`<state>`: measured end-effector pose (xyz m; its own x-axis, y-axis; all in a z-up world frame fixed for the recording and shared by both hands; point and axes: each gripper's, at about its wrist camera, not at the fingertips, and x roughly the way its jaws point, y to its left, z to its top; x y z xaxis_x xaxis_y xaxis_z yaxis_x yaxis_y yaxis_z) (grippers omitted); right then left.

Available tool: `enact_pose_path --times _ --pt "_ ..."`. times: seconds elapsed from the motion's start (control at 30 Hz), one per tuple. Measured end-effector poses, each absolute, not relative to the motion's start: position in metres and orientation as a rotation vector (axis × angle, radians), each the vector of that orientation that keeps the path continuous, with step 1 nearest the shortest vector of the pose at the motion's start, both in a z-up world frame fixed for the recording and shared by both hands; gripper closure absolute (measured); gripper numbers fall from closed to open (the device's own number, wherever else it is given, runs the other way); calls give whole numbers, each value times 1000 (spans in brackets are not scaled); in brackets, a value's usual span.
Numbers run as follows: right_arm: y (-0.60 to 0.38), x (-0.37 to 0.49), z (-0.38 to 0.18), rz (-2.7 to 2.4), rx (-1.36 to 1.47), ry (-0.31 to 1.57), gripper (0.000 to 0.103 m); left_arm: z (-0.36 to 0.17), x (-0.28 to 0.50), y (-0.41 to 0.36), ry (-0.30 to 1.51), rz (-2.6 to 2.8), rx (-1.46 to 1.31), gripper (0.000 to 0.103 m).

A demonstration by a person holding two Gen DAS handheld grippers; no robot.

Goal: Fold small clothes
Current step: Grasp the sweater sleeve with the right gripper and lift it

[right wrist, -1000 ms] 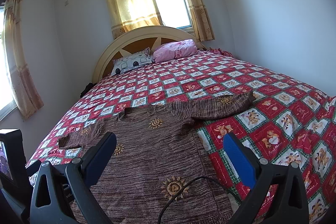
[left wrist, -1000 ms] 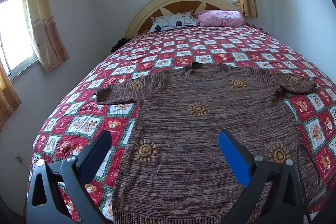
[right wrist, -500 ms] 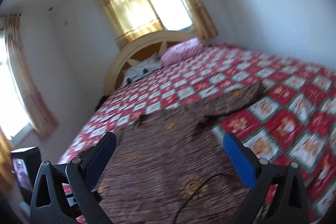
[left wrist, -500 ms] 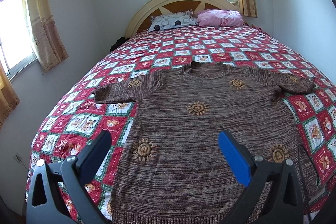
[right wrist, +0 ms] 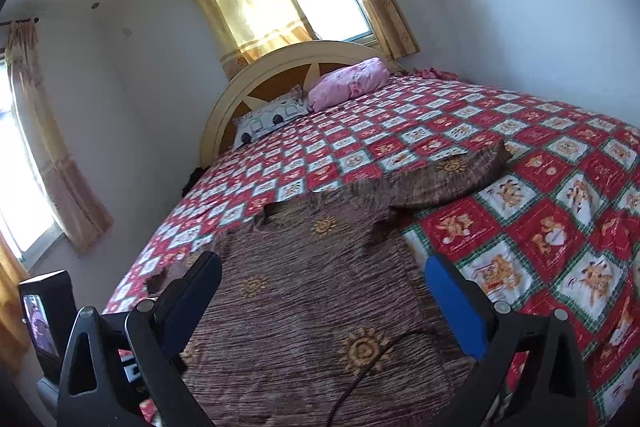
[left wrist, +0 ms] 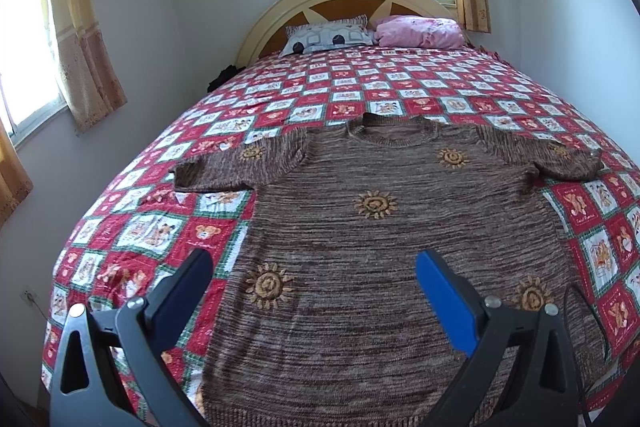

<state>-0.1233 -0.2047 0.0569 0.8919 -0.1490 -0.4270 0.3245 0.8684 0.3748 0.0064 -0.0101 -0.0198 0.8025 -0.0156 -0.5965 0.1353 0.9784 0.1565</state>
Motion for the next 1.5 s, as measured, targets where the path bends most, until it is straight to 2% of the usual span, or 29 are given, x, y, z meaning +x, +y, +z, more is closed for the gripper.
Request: enact_pose_path --times 0.27,0.4,0.47,0.53,0.57,0.73,0.97,1.03,1.07,1.1,1.27,1.5 --pt "-286 -101 46 -477 375 398 1 -39 59 -3 693 -140 169 0" --pt "-367 -71 39 -502 472 481 1 -42 94 3 714 -116 131 0" --pt "-421 -49 27 -524 586 529 7 -45 106 6 715 -105 114 0" --pt "-464 -34 14 -562 681 540 28 -50 114 10 711 -90 101 0" --pt "-480 -27 8 -574 706 550 30 -53 118 13 712 -86 99 0" --pt "-524 19 -21 -530 795 651 30 -76 135 21 767 -68 87 0" --pt "-531 74 -63 -505 786 805 32 -102 145 22 807 -44 89 0" --pt "-528 81 -64 -525 724 825 45 -110 145 19 830 -39 110 0" --pt "-527 84 -65 -527 692 846 67 -113 148 19 847 -41 112 0" --pt "-528 86 -67 -525 683 866 94 -115 149 19 859 -48 105 0" --pt "-527 82 -43 -520 681 824 95 -115 152 25 872 -78 59 0" --pt "-451 116 67 -377 537 651 95 -116 153 27 874 -88 43 0"
